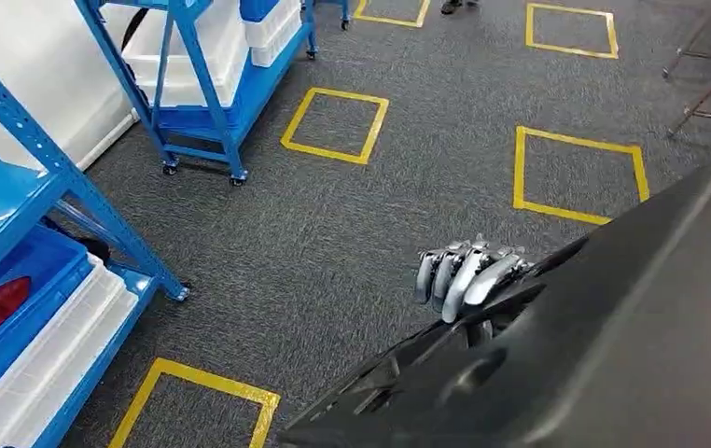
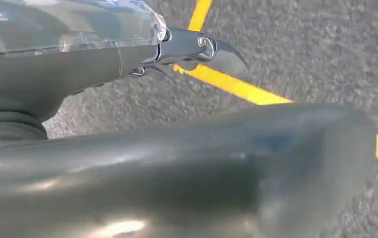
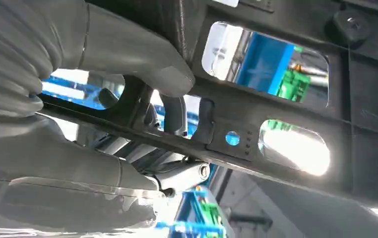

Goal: Take the parts from the cabinet and place them on the table.

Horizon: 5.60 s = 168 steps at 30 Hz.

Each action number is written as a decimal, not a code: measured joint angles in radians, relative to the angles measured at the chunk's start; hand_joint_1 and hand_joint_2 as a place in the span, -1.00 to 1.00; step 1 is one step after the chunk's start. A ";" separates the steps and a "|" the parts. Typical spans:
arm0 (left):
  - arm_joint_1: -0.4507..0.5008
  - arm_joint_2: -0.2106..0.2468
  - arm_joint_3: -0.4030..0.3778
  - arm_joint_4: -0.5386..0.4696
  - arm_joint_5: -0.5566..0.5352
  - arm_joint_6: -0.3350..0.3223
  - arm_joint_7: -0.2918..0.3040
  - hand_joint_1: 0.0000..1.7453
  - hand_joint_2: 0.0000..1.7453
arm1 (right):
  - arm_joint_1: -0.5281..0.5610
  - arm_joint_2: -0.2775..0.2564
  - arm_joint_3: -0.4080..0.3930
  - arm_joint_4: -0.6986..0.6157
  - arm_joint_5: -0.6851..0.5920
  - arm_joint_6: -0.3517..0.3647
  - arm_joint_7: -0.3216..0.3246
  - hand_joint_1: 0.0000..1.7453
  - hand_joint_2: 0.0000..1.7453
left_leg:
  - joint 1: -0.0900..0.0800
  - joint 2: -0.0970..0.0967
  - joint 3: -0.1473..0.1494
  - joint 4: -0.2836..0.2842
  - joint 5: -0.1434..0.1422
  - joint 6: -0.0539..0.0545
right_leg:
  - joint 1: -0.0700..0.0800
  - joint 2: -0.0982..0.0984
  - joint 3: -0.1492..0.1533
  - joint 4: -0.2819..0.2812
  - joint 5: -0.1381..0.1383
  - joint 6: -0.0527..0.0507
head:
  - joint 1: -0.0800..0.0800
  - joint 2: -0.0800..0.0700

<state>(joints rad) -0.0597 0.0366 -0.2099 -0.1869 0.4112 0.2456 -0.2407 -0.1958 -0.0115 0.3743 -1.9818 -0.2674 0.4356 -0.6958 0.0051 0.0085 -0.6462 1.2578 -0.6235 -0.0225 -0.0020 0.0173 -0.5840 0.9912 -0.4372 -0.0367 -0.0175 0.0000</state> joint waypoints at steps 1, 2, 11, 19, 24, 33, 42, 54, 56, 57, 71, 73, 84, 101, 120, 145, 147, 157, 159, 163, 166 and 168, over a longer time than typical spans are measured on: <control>0.003 0.008 0.010 0.000 0.013 0.005 0.003 -1.00 -1.00 | 0.005 0.003 -0.007 0.002 -0.001 0.007 0.000 0.72 1.00 | 0.000 0.000 -0.028 0.053 -0.009 -0.002 | 0.000 0.015 0.000 0.001 0.000 0.000 | 0.000 0.000; 0.006 0.015 0.019 0.000 0.026 0.007 0.006 -1.00 -1.00 | 0.010 0.006 -0.016 0.004 -0.001 0.017 0.000 0.72 1.00 | 0.001 -0.001 -0.030 0.049 0.011 -0.003 | -0.001 0.031 0.001 0.003 0.000 0.000 | 0.000 0.000; 0.011 0.055 0.063 0.000 0.035 0.013 0.009 -1.00 -1.00 | 0.053 0.057 -0.084 0.005 0.021 0.049 0.000 0.72 1.00 | 0.021 -0.053 0.099 -0.261 0.160 0.024 | -0.006 0.126 -0.019 0.022 -0.001 0.045 | 0.000 0.000; 0.008 0.061 0.065 0.000 0.005 0.002 0.013 -1.00 -1.00 | 0.087 0.089 -0.121 -0.010 0.040 0.070 0.000 0.72 1.00 | 0.004 0.056 0.101 -0.263 0.156 0.041 | -0.005 -0.019 -0.112 0.230 -0.076 0.050 | 0.000 0.000; 0.002 0.061 0.065 0.000 0.005 0.011 0.018 -1.00 -1.00 | 0.088 0.104 -0.128 -0.025 0.040 0.083 0.000 0.72 1.00 | -0.004 0.101 0.111 -0.261 0.145 0.019 | 0.017 -0.072 -0.003 0.021 -0.023 0.022 | 0.000 0.000; 0.005 0.062 0.065 0.000 0.003 0.008 0.019 -1.00 -1.00 | 0.091 0.119 -0.129 -0.032 0.051 0.070 0.000 0.72 1.00 | 0.006 0.000 -0.032 0.046 0.021 -0.005 | 0.008 0.037 0.007 0.005 -0.009 -0.006 | 0.000 0.000; -0.004 0.060 0.065 0.000 -0.008 -0.022 0.010 -1.00 -1.00 | 0.096 0.118 -0.130 -0.036 0.058 0.049 0.000 0.72 1.00 | 0.017 -0.048 0.094 -0.263 0.168 0.028 | 0.002 0.107 -0.013 0.026 -0.012 0.035 | 0.000 0.000; 0.000 0.050 0.065 0.000 0.005 -0.036 0.005 -1.00 -1.00 | 0.054 0.104 -0.121 -0.017 0.052 0.028 0.000 0.72 1.00 | -0.001 0.092 0.104 -0.261 0.151 0.021 | 0.014 -0.083 0.000 0.016 -0.022 0.031 | 0.000 0.000; -0.003 0.047 0.065 0.000 0.005 -0.036 0.005 -1.00 -1.00 | 0.051 0.100 -0.118 -0.013 0.050 0.025 0.000 0.72 1.00 | -0.001 0.112 0.111 -0.266 0.150 0.011 | 0.016 -0.059 -0.004 0.013 -0.020 0.024 | 0.000 0.000; -0.005 0.046 0.065 0.000 0.005 -0.036 0.005 -1.00 -1.00 | 0.050 0.099 -0.114 -0.013 0.049 0.025 0.000 0.72 1.00 | 0.001 0.109 0.110 -0.262 0.143 0.003 | 0.005 -0.047 0.005 0.001 -0.012 0.016 | 0.000 0.000; -0.002 0.039 0.065 0.000 -0.003 -0.040 0.018 -1.00 -1.00 | 0.049 0.080 -0.093 -0.003 0.047 0.023 0.000 0.72 1.00 | 0.010 -0.058 0.082 -0.247 0.161 0.017 | -0.003 0.116 -0.007 0.014 -0.009 0.040 | 0.000 0.000; -0.001 0.031 0.065 0.000 -0.003 -0.040 0.021 -1.00 -1.00 | 0.053 0.076 -0.093 -0.005 0.048 0.030 0.000 0.72 1.00 | 0.015 -0.032 0.087 -0.261 0.170 0.033 | 0.002 0.059 -0.015 0.035 -0.026 0.047 | 0.000 0.000; 0.003 0.013 0.067 0.000 0.016 -0.036 0.033 -1.00 -1.00 | 0.036 0.064 -0.091 0.011 0.037 0.049 0.000 0.72 1.00 | 0.000 0.087 0.100 -0.261 0.151 0.025 | 0.011 -0.089 0.007 0.011 -0.022 0.037 | 0.000 0.000; 0.000 -0.001 0.068 0.000 0.016 -0.043 0.062 -1.00 -1.00 | -0.014 0.040 -0.037 0.053 0.015 0.012 0.011 0.72 1.00 | 0.013 -0.074 0.074 -0.242 0.160 0.015 | -0.005 0.118 0.003 0.016 -0.021 0.042 | -0.001 0.000; -0.006 0.003 0.090 0.000 0.018 -0.040 0.056 -1.00 -1.00 | -0.072 0.016 -0.001 0.088 -0.018 -0.016 0.010 0.72 1.00 | 0.005 0.025 0.093 -0.212 0.104 0.003 | 0.002 -0.028 0.014 -0.011 -0.004 0.014 | 0.000 0.000; 0.001 -0.003 0.095 0.000 0.027 -0.035 0.044 -1.00 -1.00 | -0.093 0.018 0.031 0.102 -0.016 -0.045 0.013 0.72 1.00 | 0.005 0.077 0.097 -0.255 0.148 0.030 | 0.010 -0.104 0.002 0.008 -0.012 0.040 | 0.000 0.000; 0.000 -0.003 0.101 0.000 0.028 -0.038 0.040 -1.00 -1.00 | -0.095 0.018 0.032 0.102 -0.016 -0.048 0.015 0.72 1.00 | 0.008 0.096 0.102 -0.258 0.146 0.018 | 0.015 -0.079 -0.004 0.013 -0.013 0.035 | 0.000 0.000; 0.010 -0.001 0.114 0.000 0.029 -0.059 0.030 -1.00 -1.00 | -0.092 0.028 0.038 0.103 0.031 -0.082 0.003 0.72 1.00 | 0.013 -0.001 0.000 -0.077 0.108 -0.004 | 0.001 -0.005 0.013 -0.002 -0.006 0.015 | 0.000 0.000; 0.009 -0.001 0.116 0.000 0.031 -0.063 0.026 -1.00 -1.00 | -0.092 0.029 0.038 0.103 0.035 -0.082 0.002 0.72 1.00 | 0.013 -0.006 0.070 -0.239 0.168 0.006 | 0.001 0.000 0.013 0.009 -0.016 0.023 | 0.000 0.000; 0.005 0.000 0.116 0.000 0.035 -0.069 0.023 -1.00 -1.00 | -0.090 0.032 0.038 0.103 0.040 -0.084 0.002 0.72 1.00 | 0.004 -0.009 0.069 -0.245 0.164 0.030 | 0.005 0.003 0.006 0.011 -0.015 0.043 | 0.000 0.000; 0.006 -0.002 0.116 0.000 0.035 -0.077 0.023 -1.00 -1.00 | -0.092 0.032 0.038 0.103 0.047 -0.085 0.002 0.72 1.00 | 0.013 -0.004 0.077 -0.259 0.172 0.048 | 0.003 -0.005 -0.021 0.083 -0.069 0.060 | 0.000 0.000; 0.005 -0.001 0.117 0.000 0.035 -0.083 0.021 -1.00 -1.00 | -0.089 0.035 0.038 0.103 0.054 -0.085 0.002 0.72 1.00 | 0.012 -0.003 0.074 -0.259 0.171 0.050 | -0.005 -0.007 -0.104 0.252 -0.147 0.069 | 0.000 0.000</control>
<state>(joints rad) -0.0544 0.0359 -0.0931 -0.1869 0.4463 0.1625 -0.2194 -0.2848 0.0233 0.4128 -1.8788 -0.2136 0.3510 -0.6943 0.0166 0.0051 -0.5726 0.9987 -0.4522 0.0277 -0.0067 0.0103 -0.6881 1.2434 -0.5845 0.0325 -0.0172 0.0000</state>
